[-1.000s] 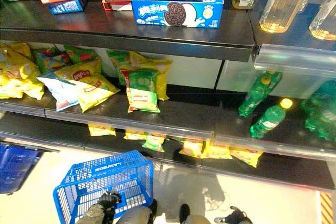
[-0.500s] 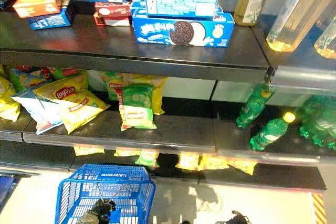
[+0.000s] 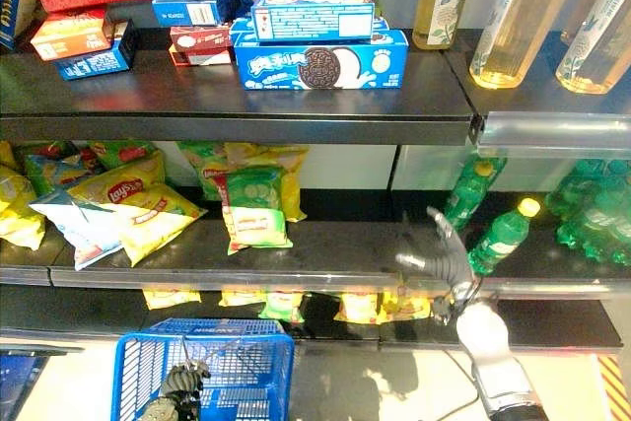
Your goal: Pick up the snacks into the basket
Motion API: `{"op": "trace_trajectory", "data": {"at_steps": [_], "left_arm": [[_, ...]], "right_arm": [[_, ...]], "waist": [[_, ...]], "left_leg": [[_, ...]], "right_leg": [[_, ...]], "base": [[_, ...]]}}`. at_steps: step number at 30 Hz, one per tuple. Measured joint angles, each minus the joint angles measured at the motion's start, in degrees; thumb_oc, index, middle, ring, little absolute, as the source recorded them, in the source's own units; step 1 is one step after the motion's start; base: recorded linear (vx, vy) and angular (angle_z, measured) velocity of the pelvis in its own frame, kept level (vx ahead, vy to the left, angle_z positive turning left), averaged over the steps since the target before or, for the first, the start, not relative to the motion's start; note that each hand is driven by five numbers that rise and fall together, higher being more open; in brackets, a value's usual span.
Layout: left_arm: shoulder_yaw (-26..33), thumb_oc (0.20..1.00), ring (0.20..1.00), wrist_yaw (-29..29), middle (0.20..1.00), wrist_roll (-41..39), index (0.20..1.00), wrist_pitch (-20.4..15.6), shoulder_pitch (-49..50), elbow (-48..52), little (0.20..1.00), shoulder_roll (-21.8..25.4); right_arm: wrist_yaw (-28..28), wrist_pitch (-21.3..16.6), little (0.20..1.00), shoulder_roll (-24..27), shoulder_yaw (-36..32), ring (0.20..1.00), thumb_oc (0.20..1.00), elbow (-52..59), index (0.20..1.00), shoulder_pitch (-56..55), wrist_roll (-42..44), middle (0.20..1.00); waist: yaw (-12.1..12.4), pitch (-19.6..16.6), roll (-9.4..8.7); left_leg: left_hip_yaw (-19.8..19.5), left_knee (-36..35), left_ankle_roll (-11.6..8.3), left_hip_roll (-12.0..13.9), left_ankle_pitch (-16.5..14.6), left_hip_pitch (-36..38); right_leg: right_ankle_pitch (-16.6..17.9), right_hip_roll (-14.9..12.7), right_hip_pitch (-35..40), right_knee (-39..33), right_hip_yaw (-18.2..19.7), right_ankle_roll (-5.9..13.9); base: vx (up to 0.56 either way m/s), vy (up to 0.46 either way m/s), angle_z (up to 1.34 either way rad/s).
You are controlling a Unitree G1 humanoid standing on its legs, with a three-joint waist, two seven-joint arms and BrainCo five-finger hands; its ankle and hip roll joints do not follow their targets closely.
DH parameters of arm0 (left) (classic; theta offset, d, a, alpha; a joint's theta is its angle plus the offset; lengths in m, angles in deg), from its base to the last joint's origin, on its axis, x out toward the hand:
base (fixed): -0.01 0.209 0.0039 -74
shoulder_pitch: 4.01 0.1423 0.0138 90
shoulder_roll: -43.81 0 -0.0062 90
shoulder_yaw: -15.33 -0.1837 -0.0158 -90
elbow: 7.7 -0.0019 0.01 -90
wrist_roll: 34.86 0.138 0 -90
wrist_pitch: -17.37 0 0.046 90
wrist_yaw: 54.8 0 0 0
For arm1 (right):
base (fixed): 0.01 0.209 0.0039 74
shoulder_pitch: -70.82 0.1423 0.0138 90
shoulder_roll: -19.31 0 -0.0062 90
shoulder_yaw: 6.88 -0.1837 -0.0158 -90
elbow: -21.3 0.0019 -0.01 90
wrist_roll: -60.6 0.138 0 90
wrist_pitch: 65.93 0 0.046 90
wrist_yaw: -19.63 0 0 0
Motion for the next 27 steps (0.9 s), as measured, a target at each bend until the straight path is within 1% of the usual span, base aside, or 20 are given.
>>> {"op": "trace_trajectory", "data": {"at_steps": [2, 3, 4, 5, 6, 7, 9, 10, 11, 12, 13, 14, 15, 17, 18, 19, 21, 22, 24, 27], "left_arm": [[-0.03, 0.2, 0.2, 0.31, 0.2, -0.07, 0.2, 0.14, 0.6, 5.22, 0.2, 0.44], [-0.02, 0.2, 0.2, 0.43, 0.2, -0.07, 0.2, 0.09, 0.86, 6.81, 0.2, 0.46], [-0.08, 0.2, 0.2, 0.46, 0.2, -0.11, 0.2, 0.27, 1.31, 10.51, 0.2, 0.54], [-0.09, 0.2, 0.2, 0.41, 0.2, -0.11, 0.2, 0.24, 1.34, 11.77, 0.2, 0.6], [-0.15, 0.2, 0.2, 0.38, 0.2, -0.12, 0.2, -0.01, 1.03, 12.7, 0.2, 0.61], [-0.26, 0.2, 0.2, 1.06, 0.2, -1.42, 0.2, 0.88, 2.57, 18.97, 0.2, 1.47], [-0.68, 0.2, 0.2, 0.97, 0.2, -2.21, 0.2, 0.71, 2.26, 23.44, 0.2, 2.36], [-1.32, 0.2, 0.2, 1.04, 0.2, -2.22, 0.2, 0.69, 1.58, 27.42, 0.2, 3.35], [-1.99, 0.2, 0.2, 1.01, 0.2, -2.29, 0.2, 0.73, 0.71, 28.55, 0.2, 4.94], [-2.43, 0.2, 0.2, 0.99, 0.2, -2.29, 0.2, 0.73, 0.03, 29.0, 0.2, 5.76], [-3.0, 0.2, 0.2, 1.32, 0.2, -2.95, 0.2, 0.68, -1.91, 29.72, 0.2, 6.76], [-3.45, 0.2, 0.2, 1.56, 0.2, -3.68, 0.2, 0.68, -3.77, 29.74, 0.2, 7.12], [-4.02, 0.2, 0.2, 1.89, 0.2, -5.0, 0.2, 0.68, -6.29, 29.86, 0.2, 7.2], [-5.31, 0.2, 0.2, 2.08, 0.2, -5.16, 0.2, 0.72, -9.8, 30.14, 0.2, 7.58], [-6.52, 0.2, 0.2, 2.35, 0.2, -6.25, 0.2, 0.73, -12.03, 31.05, 0.2, 7.63], [-6.72, 0.2, 0.2, 2.42, 0.2, -6.67, 0.2, 0.78, -12.42, 31.06, 0.2, 7.69], [-7.62, 0.2, 0.2, 2.6, 0.2, -7.24, 0.2, 1.19, -12.8, 31.17, 0.2, 7.61], [-7.68, 0.2, 0.2, 2.67, 0.2, -7.27, 0.2, 1.19, -13.02, 31.43, 0.2, 7.7], [-7.51, 0.2, 0.2, 3.41, 0.2, -7.29, 0.2, 1.19, -13.25, 31.51, 0.2, 7.92], [-7.32, 0.2, 0.2, 4.86, 0.2, -7.29, 0.2, 1.19, -14.86, 31.72, 0.2, 8.22]], "right_arm": [[-0.25, 0.1, 1.0, -1.77, 0.92, 1.0, 1.0, -1.83, 1.0, 3.92, 1.69, 1.0], [-0.38, 0.13, 1.0, -1.99, 1.42, 1.0, 1.0, -2.42, 1.0, 4.86, 1.96, 1.0], [-0.57, 0.18, 1.0, -2.33, 2.55, 1.0, 1.0, -4.62, 1.0, 6.77, 2.12, 1.0], [-0.73, 0.31, 1.0, -2.41, 2.96, 1.0, 1.0, -6.12, 1.0, 7.62, 2.21, 1.0], [-0.82, 0.9, 1.0, -2.49, 3.09, 1.0, 1.0, -7.33, 1.0, 8.11, 2.28, 1.0], [-2.92, 1.59, 1.0, -3.42, 5.04, 1.0, 1.0, -13.66, 1.0, 12.0, 3.38, 1.0], [-3.63, 2.86, 1.0, -3.54, 5.72, 1.0, 1.0, -18.29, 1.0, 14.56, 4.65, 1.0], [-4.5, 4.1, 1.0, -3.18, 7.1, 1.0, 1.0, -22.3, 1.0, 17.66, 5.08, 1.0], [-5.33, 4.45, 1.0, -3.81, 7.75, 1.0, 1.0, -26.22, 1.0, 19.96, 6.3, 1.0], [-5.84, 5.01, 1.0, -4.05, 8.13, 1.0, 1.0, -28.59, 1.0, 21.49, 6.91, 1.0], [-7.26, 5.66, 1.0, -4.67, 9.58, 1.0, 1.0, -33.66, 1.0, 25.15, 8.28, 1.0], [-8.08, 6.31, 1.0, -4.82, 9.87, 1.0, 1.0, -35.82, 1.0, 27.26, 8.78, 1.0], [-9.13, 6.86, 1.0, -5.32, 11.17, 1.0, 1.0, -39.32, 1.0, 31.11, 9.87, 1.0], [-9.53, 7.73, 1.0, -5.52, 11.59, 1.0, 1.0, -41.93, 1.0, 35.73, 10.64, 1.0], [-11.37, 6.93, 1.0, -5.54, 11.22, 1.0, 1.0, -43.12, 1.0, 39.82, 10.61, 1.0], [-11.84, 6.76, 1.0, -5.51, 10.68, 1.0, 1.0, -42.94, 1.0, 41.36, 10.74, 1.0], [-12.25, 7.1, 1.0, -4.84, 10.18, 1.0, 1.0, -45.74, 1.0, 45.58, 11.74, 1.0], [-13.05, 7.38, 1.0, -4.49, 9.75, 1.0, 1.0, -47.62, 1.0, 48.0, 11.82, 1.0], [-14.17, 7.4, 1.0, -4.52, 9.03, 1.0, 1.0, -49.39, 1.0, 50.47, 13.0, 1.0], [-15.04, 7.51, 1.0, -3.44, 8.93, 1.0, 1.0, -53.76, 1.0, 56.49, 15.02, 1.0]], "waist": [[0.63, 0.21, -1.1], [0.98, 0.31, -1.27], [2.13, 0.47, -1.64], [2.12, 0.48, -1.77], [2.98, 0.65, -1.67], [4.4, 0.95, -2.11], [5.97, 1.79, -2.11], [6.11, 3.63, -2.49], [7.66, 4.85, -1.97], [7.46, 5.5, -1.97], [8.65, 7.81, -1.22], [8.39, 9.28, -0.94], [9.83, 11.7, -0.21], [10.94, 15.06, 0.76], [11.16, 18.29, 1.57], [11.2, 19.43, 1.81], [11.35, 21.0, 1.84], [10.92, 21.96, 1.86], [11.62, 22.38, 2.0], [11.67, 23.45, 2.35]], "left_leg": [[0.05, 0.0, 0.02, -0.02, 0.01, -0.03], [0.2, -0.01, 0.03, 0.03, 0.02, -0.03], [0.16, -0.01, 0.05, 0.02, 0.03, -0.03], [0.18, -0.01, 0.05, 0.02, 0.03, -0.04], [0.04, -0.02, 0.07, -0.03, 0.05, -0.14], [-0.32, 0.02, 0.07, 0.11, 0.09, -0.97], [-1.03, 0.02, 0.04, 0.14, 0.81, -2.84], [-1.87, 0.05, 0.03, 0.13, 1.61, -4.43], [-3.11, 0.11, 0.03, -0.05, 2.6, -6.14], [-3.46, 0.11, 0.05, -0.04, 2.77, -6.81], [-4.61, 1.14, 0.09, -0.18, 3.3, -9.24], [-4.99, 2.01, 0.07, -0.2, 3.3, -10.63], [-6.01, 3.59, 0.04, -0.31, 3.41, -13.15], [-6.6, 5.13, 0.01, -0.27, 3.51, -15.78], [-8.12, 6.72, -0.01, -0.86, 3.67, -18.18], [-8.45, 6.89, 0.14, -0.8, 3.82, -18.58], [-9.28, 7.5, 0.21, -1.85, 3.87, -19.21], [-9.79, 7.99, 0.08, -1.86, 3.73, -19.34], [-10.32, 8.82, 0.08, -2.55, 3.7, -20.59], [-11.25, 11.07, -0.49, -3.38, 3.19, -22.91]], "right_leg": [[0.06, -0.03, -0.04, 0.0, 0.05, 0.1], [0.11, -0.02, -0.17, -0.01, 0.27, 0.19], [0.09, -0.03, -0.16, -0.02, 0.3, 0.28], [0.02, -0.02, -0.2, -0.02, 0.4, 0.42], [-0.04, -0.03, -0.16, 0.0, 0.28, 0.54], [0.04, 0.09, -0.89, -0.02, -0.19, 0.63], [0.29, 0.25, -2.29, 0.03, -0.58, 0.68], [1.07, 0.36, -3.54, -0.01, -1.32, 0.4], [1.34, 0.37, -4.73, 0.08, -2.51, 0.22], [1.44, 0.38, -5.23, 0.01, -2.85, 0.32], [1.59, 0.5, -6.85, 0.66, -4.18, 0.35], [1.6, 0.45, -7.75, 1.07, -4.79, 0.33], [1.68, 0.6, -9.63, 2.11, -5.7, 0.21], [1.6, 0.69, -12.12, 3.78, -6.25, 0.16], [1.47, 0.67, -13.75, 4.99, -7.31, -0.04], [1.32, 0.5, -13.96, 5.45, -7.83, 0.04], [0.56, 0.0, -14.61, 6.85, -8.62, 0.46], [-0.32, -0.49, -15.24, 8.55, -8.83, 0.6], [-1.75, -1.07, -17.21, 11.57, -9.37, 0.91], [-4.0, -2.12, -20.62, 16.93, -9.78, 1.09]], "base": [[0.0, 0.0, 0.0], [0.0, 0.0, 0.0], [-0.04, 0.014, -0.03], [-0.07, 0.004, 0.03], [-0.13, -0.003, 0.07], [-0.18, -0.018, 0.14], [-0.18, -0.022, 0.2], [-0.23, -0.036, 0.37], [-0.31, -0.051, 0.39], [-0.22, -0.038, 0.47], [-0.2, -0.037, 0.4], [-0.18, -0.016, 0.47], [-0.18, -0.005, 0.34], [-0.12, 0.018, 0.27], [-0.06, 0.015, 0.31], [-0.08, 0.02, 0.36], [-0.05, 0.02, 0.23], [-0.06, 0.026, 0.19], [-0.08, 0.02, 0.16], [-0.03, 0.006, 0.16]]}}
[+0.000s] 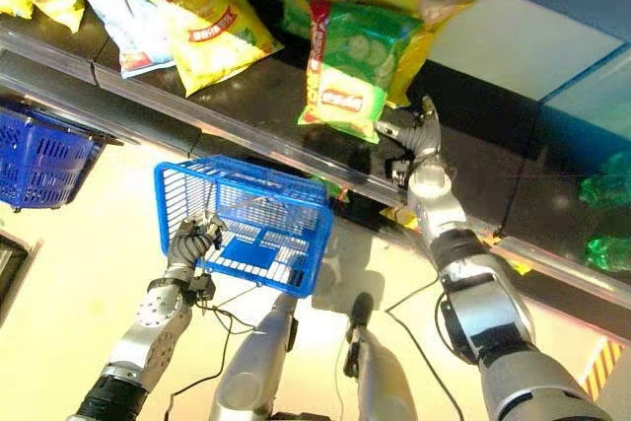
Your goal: Pick up the snacks into the basket
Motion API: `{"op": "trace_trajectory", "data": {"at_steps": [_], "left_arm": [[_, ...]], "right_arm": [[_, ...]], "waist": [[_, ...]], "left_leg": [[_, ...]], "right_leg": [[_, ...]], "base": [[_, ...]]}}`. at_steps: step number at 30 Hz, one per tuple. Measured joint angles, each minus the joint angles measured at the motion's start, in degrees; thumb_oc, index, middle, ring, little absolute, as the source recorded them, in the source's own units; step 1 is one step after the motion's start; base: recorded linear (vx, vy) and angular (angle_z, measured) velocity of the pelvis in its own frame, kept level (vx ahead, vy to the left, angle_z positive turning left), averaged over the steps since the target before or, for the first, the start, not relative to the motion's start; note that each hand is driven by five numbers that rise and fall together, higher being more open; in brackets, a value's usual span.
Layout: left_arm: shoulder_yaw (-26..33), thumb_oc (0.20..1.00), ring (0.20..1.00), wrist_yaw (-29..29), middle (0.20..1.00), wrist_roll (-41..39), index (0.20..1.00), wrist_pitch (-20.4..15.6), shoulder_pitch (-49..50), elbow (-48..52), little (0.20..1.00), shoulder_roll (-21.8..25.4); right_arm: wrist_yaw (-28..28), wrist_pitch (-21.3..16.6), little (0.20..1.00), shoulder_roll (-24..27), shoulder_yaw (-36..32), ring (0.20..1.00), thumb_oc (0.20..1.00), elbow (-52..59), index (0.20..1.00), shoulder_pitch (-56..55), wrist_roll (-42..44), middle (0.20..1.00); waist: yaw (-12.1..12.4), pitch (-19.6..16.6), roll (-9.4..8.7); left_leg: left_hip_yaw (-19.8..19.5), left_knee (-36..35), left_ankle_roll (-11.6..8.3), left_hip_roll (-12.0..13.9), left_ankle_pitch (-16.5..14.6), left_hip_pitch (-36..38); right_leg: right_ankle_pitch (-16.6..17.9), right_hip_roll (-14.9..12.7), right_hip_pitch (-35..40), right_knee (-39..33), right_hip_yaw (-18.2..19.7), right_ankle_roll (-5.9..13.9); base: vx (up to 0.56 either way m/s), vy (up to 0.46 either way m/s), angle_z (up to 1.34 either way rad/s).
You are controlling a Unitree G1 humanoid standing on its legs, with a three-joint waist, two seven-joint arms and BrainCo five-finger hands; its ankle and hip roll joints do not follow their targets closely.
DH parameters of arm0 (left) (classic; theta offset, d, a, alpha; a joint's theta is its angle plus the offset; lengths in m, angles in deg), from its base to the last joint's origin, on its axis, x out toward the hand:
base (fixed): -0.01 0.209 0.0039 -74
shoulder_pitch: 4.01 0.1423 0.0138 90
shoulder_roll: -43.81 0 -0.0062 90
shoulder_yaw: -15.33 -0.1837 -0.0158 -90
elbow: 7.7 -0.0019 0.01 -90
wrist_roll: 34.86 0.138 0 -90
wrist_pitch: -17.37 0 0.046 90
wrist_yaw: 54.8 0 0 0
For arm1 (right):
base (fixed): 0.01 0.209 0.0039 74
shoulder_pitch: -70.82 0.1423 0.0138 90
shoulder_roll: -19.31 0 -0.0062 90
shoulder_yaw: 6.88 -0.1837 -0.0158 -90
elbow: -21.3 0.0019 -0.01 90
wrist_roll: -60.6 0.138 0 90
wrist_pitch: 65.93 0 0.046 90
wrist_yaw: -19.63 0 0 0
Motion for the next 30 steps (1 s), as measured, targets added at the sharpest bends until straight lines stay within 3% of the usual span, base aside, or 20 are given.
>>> {"op": "trace_trajectory", "data": {"at_steps": [6, 18, 19, 20, 30], "left_arm": [[-0.13, 0.2, 0.2, 1.08, 0.2, 0.03, 0.2, 0.0, -1.13, 2.23, 0.2, 0.85], [-2.96, 0.2, 0.2, 1.21, 0.2, -0.05, 0.2, 0.0, -1.37, 4.33, 0.2, 1.12], [-3.22, 0.2, 0.2, 1.21, 0.2, -0.05, 0.2, 0.0, -1.38, 4.33, 0.2, 1.19], [-3.54, 0.2, 0.2, 1.16, 0.2, -0.06, 0.2, 0.0, -1.44, 4.33, 0.2, 1.26], [-4.73, 0.2, 0.2, 1.19, 0.2, -0.06, 0.2, 0.0, -1.61, 4.33, 0.2, 1.25]], "right_arm": [[-1.92, 0.35, 1.0, 1.2, -0.04, 1.0, 1.0, -5.4, 1.0, 7.55, 2.45, 1.0], [-1.54, 0.75, 1.0, 3.42, 1.89, 1.0, 1.0, -13.6, 1.0, 14.68, 9.26, 1.0], [-1.11, 0.73, 0.649, 3.54, 2.19, 0.649, 0.649, -13.83, 0.649, 15.01, 10.04, 0.649], [-0.73, 0.72, 0.213, 3.62, 2.2, 0.213, 0.213, -13.86, 0.213, 15.06, 10.6, 0.213], [1.79, 0.69, 0.2, 2.8, 2.49, 0.2, 0.2, -14.11, 0.2, 15.33, 15.83, 0.2]], "waist": [[1.91, 1.79, -0.03], [4.11, 1.96, 0.26], [4.08, 1.98, 0.3], [4.06, 1.99, 0.31], [4.21, 2.08, 0.5]], "left_leg": [[-1.1, 2.23, 0.4, -0.75, -0.3, -2.34], [-5.45, 3.09, 0.53, -2.36, -0.12, -3.27], [-5.9, 3.14, 0.5, -2.46, -0.13, -3.32], [-6.04, 3.2, 0.5, -2.52, -0.13, -3.31], [-6.41, 3.42, 0.33, -2.58, -0.24, -3.32]], "right_leg": [[-2.53, -1.24, -3.88, 6.39, -0.41, -0.14], [-4.8, -2.1, -3.23, 8.12, -3.37, -0.12], [-5.04, -2.07, -3.0, 8.11, -3.36, -0.05], [-5.15, -2.06, -2.9, 8.13, -3.4, -0.07], [-5.4, -1.97, -2.57, 8.1, -3.85, -0.15]], "base": [[0.01, 0.001, 0.08], [0.04, -0.011, 0.19], [0.03, -0.017, 0.25], [0.04, -0.019, 0.19], [0.01, -0.003, 0.02]]}}
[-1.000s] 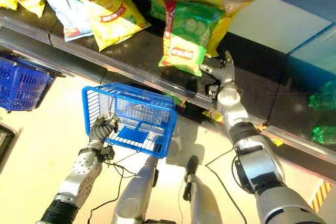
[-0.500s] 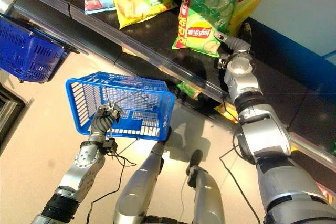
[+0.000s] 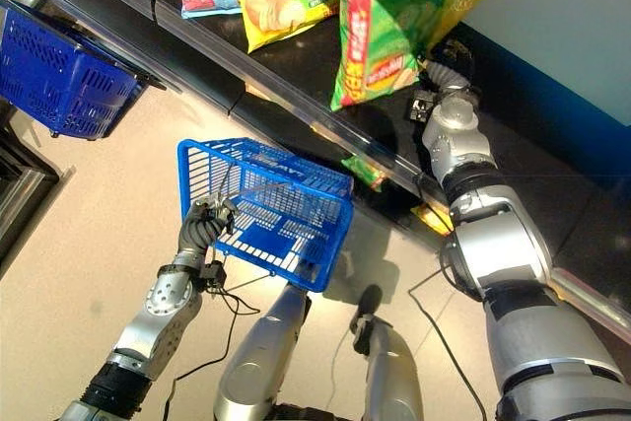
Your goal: Pick up the snacks into the basket
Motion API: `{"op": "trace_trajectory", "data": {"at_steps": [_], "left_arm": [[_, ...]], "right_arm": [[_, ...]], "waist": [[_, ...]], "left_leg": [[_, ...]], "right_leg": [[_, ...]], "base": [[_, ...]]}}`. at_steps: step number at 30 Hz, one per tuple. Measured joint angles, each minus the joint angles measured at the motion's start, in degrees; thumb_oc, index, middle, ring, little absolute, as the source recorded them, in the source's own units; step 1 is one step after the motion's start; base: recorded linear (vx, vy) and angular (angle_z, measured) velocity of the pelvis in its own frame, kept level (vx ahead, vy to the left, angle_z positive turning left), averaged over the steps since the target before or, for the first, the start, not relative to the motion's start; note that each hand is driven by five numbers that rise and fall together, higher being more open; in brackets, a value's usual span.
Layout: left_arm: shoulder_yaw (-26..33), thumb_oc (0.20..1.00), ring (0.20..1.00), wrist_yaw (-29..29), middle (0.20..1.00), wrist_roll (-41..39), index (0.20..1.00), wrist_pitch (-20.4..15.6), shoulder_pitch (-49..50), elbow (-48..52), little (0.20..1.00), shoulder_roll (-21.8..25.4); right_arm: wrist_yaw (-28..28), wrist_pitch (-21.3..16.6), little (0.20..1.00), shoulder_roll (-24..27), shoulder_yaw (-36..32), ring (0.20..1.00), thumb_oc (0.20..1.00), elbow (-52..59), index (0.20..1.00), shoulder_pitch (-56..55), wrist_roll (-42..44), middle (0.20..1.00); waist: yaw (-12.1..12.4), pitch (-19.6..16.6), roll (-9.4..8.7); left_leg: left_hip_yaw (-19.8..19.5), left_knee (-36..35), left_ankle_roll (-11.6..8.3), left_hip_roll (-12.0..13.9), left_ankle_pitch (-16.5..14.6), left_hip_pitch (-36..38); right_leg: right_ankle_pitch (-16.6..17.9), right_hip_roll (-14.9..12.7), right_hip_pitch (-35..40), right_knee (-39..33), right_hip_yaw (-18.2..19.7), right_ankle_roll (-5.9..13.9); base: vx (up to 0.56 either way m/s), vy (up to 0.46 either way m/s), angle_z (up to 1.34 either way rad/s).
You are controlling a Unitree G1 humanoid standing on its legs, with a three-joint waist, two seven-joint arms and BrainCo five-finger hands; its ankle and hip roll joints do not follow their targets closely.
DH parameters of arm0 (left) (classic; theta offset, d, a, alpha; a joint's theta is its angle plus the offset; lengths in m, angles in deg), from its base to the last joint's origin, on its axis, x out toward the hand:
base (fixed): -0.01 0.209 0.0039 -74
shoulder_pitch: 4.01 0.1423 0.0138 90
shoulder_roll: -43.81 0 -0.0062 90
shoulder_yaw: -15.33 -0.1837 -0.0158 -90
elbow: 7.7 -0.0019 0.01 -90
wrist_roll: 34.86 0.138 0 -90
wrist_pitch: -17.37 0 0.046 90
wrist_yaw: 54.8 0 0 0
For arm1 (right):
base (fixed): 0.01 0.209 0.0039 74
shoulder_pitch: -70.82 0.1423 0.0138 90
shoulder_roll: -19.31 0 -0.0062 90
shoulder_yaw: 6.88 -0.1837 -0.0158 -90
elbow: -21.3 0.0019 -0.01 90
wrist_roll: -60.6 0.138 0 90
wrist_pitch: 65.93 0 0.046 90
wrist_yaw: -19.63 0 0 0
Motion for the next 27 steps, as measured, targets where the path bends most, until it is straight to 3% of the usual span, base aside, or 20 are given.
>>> {"op": "trace_trajectory", "data": {"at_steps": [27], "left_arm": [[0.07, 0.2, 0.2, 1.23, 0.2, -0.1, 0.2, 0.0, -0.8, 0.0, 0.2, 0.3]], "right_arm": [[-0.6, -0.48, 0.2, -2.89, 0.07, 0.2, 0.2, 3.02, 0.2, -1.67, 0.43, 0.2]], "waist": [[-0.24, 0.01, -0.13]], "left_leg": [[0.62, -0.13, 0.19, 0.33, 0.13, 0.16]], "right_leg": [[0.09, 0.2, 0.22, -0.77, 0.33, -0.03]], "base": [[0.0, 0.004, 0.0]]}}
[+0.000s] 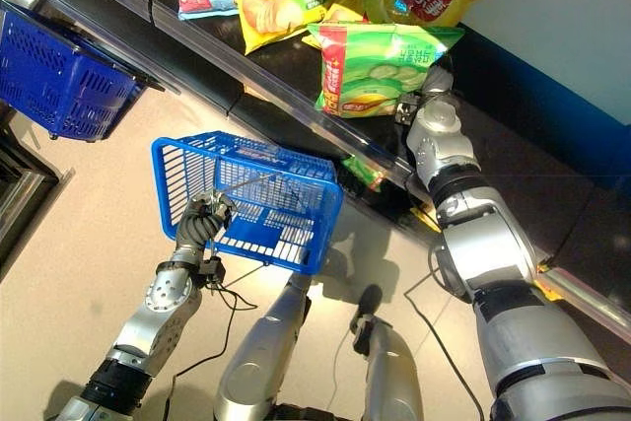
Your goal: Pick up the snacks into the basket
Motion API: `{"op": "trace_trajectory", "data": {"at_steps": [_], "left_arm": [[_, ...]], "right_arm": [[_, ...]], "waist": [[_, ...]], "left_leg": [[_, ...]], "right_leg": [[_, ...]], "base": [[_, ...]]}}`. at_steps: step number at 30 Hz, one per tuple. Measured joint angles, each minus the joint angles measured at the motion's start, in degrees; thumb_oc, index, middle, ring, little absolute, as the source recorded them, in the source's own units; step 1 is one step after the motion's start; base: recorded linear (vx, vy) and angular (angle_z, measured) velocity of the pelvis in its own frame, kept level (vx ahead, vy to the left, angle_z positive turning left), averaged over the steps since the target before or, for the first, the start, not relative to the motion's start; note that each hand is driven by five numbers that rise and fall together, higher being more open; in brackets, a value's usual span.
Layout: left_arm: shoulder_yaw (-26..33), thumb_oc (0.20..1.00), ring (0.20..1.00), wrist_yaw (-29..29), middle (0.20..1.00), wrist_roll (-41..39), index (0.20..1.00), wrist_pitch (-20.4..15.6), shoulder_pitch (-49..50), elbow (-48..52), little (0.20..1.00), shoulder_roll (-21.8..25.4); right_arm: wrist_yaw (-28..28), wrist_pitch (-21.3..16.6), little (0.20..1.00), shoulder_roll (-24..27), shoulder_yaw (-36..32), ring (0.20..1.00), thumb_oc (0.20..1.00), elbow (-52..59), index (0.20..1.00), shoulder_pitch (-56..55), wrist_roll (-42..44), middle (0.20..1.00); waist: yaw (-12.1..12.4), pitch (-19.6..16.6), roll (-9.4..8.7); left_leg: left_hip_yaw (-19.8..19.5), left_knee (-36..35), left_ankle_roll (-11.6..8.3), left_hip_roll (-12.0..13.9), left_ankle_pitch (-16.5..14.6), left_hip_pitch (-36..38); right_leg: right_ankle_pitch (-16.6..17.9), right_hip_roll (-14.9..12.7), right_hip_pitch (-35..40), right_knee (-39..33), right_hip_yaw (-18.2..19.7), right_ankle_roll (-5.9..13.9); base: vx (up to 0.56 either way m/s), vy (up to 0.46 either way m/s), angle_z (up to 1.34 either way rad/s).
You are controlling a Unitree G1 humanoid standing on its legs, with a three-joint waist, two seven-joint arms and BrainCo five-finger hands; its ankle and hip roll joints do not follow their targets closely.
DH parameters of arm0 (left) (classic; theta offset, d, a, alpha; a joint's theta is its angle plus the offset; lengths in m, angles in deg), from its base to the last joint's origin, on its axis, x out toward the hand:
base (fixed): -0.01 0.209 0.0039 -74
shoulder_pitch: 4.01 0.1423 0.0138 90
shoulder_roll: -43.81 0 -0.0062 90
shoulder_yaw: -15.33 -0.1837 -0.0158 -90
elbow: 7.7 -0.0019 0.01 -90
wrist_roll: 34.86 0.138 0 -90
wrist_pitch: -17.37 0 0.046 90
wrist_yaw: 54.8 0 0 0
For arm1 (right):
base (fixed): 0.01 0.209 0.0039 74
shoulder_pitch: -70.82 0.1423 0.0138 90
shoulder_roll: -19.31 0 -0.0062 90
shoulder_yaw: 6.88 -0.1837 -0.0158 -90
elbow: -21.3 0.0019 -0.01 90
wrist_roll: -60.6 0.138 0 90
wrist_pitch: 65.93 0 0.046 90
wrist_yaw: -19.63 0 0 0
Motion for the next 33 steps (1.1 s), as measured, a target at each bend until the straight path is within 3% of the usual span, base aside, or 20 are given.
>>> {"op": "trace_trajectory", "data": {"at_steps": [5, 9, 11, 16, 23, 33], "left_arm": [[-0.23, 0.2, 0.2, 0.13, 0.2, -0.02, 0.2, 0.0, -0.59, -0.03, 0.2, 0.04], [0.09, 0.2, 0.2, 0.17, 0.2, 0.0, 0.2, -0.03, -0.43, 0.12, 0.2, 0.04], [0.06, 0.2, 0.2, 0.3, 0.2, -0.01, 0.2, -0.03, -0.53, 0.03, 0.2, 0.09], [0.68, 0.2, 0.2, 0.4, 0.2, 0.0, 0.2, -0.12, -0.08, -0.05, 0.2, 0.74], [3.25, 0.2, 0.2, 0.26, 0.2, -0.03, 0.2, -0.24, 1.46, -0.27, 0.2, 0.6], [5.28, 0.2, 0.2, -0.55, 0.2, -0.04, 0.2, -0.25, 3.25, -0.23, 0.2, -0.43]], "right_arm": [[-0.48, -0.35, 0.2, 0.55, -0.33, 0.2, 0.2, 2.11, 0.2, -1.77, -0.03, 0.2], [-2.7, -1.45, 0.2, 0.8, -3.03, 0.2, 0.2, 19.72, 0.2, -12.99, -0.89, 0.2], [-3.52, -1.89, 0.2, 0.85, -3.83, 0.2, 0.2, 20.87, 0.2, -15.07, -1.75, 0.2], [-6.24, -4.07, 0.2, 0.79, -13.25, 0.2, 0.2, 33.57, 0.2, -28.52, -4.93, 0.2], [-9.18, -5.56, 0.2, 1.93, -20.16, 0.2, 0.2, 36.12, 0.2, -36.01, -8.82, 0.2], [-9.91, -5.69, 0.2, 1.63, -21.94, 0.2, 0.2, 43.28, 0.2, -43.96, -12.72, 0.2]], "waist": [[-0.21, 0.04, -0.15], [-0.58, 0.44, -0.92], [-1.08, 0.59, -1.27], [-1.59, 1.05, -2.59], [-4.73, 0.96, -2.86], [-4.88, 0.9, -3.1]], "left_leg": [[0.72, -0.07, 0.07, 0.13, 0.04, 0.11], [1.45, -0.14, 0.13, 0.22, -0.02, 0.43], [1.65, -0.15, 0.14, 0.38, -0.11, 0.51], [3.11, -0.12, 0.34, 0.43, -0.46, 1.14], [4.91, -0.42, 0.45, 0.46, -0.51, 1.2], [7.98, 0.21, 2.83, 0.34, -1.72, 1.08]], "right_leg": [[0.81, 0.07, 0.32, -1.02, 0.56, 0.25], [1.59, 0.26, 1.09, -2.45, 1.17, 0.49], [2.04, 0.4, 1.24, -3.12, 1.4, 0.56], [3.15, 0.4, 2.15, -4.7, 2.68, 1.04], [5.99, 0.43, 2.89, -8.43, 4.92, 1.94], [7.42, 0.06, 3.21, -10.97, 7.55, 2.83]], "base": [[-0.01, 0.029, -0.06], [0.01, 0.029, -0.06], [0.0, 0.045, -0.07], [0.01, 0.048, -0.13], [0.01, 0.048, -0.17], [0.03, 0.051, -0.12]]}}
